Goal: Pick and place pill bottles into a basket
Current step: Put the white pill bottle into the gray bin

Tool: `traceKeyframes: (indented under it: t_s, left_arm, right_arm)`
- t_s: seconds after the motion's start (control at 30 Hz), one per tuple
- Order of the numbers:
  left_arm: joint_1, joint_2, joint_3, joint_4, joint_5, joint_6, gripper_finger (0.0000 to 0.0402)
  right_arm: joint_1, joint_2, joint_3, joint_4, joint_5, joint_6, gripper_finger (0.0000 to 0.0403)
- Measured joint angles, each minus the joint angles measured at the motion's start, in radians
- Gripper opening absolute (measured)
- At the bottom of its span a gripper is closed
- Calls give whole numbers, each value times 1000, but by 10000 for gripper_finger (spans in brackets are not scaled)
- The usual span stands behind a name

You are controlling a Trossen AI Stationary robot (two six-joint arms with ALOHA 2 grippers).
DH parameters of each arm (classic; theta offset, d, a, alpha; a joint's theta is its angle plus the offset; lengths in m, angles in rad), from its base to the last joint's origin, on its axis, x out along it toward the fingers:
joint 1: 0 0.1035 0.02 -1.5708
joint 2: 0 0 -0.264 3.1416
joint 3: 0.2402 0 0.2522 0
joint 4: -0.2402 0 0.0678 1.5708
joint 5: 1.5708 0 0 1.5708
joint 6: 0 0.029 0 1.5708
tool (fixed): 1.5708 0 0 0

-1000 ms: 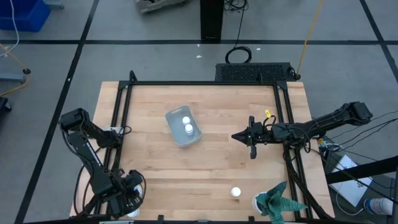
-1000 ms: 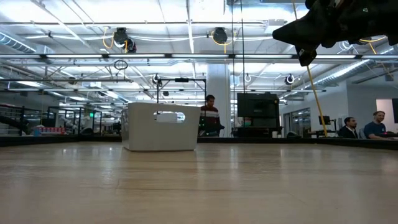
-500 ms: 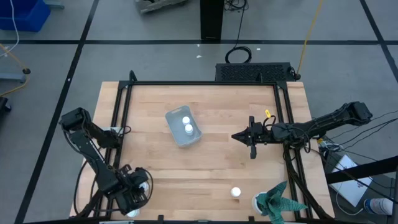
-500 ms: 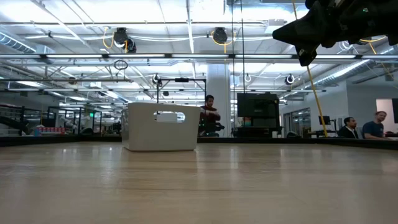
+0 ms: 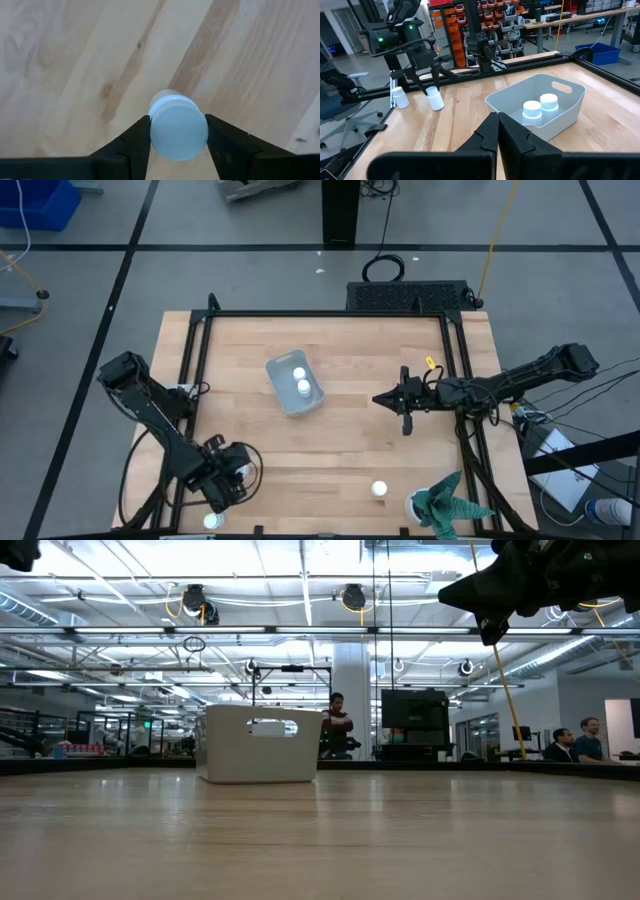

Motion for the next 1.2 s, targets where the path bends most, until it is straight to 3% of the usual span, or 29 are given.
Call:
traceKeyframes:
  t_s: [0.3, 0.53, 0.7, 1.03, 1.2]
  left_arm:
    - [60, 0, 0, -4, 7, 124, 164]
    - [111, -3, 0, -5, -2, 220, 184]
    - [158, -20, 0, -7, 6, 300, 164]
    - [257, -204, 0, -5, -57, 438, 187]
    - [326, -309, 0, 3, -126, 521, 167]
  right_arm:
    - [-7, 0, 0, 0, 0, -2, 0]
    - [-19, 10, 0, 0, 0, 0, 0]
    - [-19, 15, 0, 1, 0, 0, 0]
    - [-19, 17, 0, 1, 0, -1, 0]
    - [-19, 17, 0, 0, 0, -3, 0]
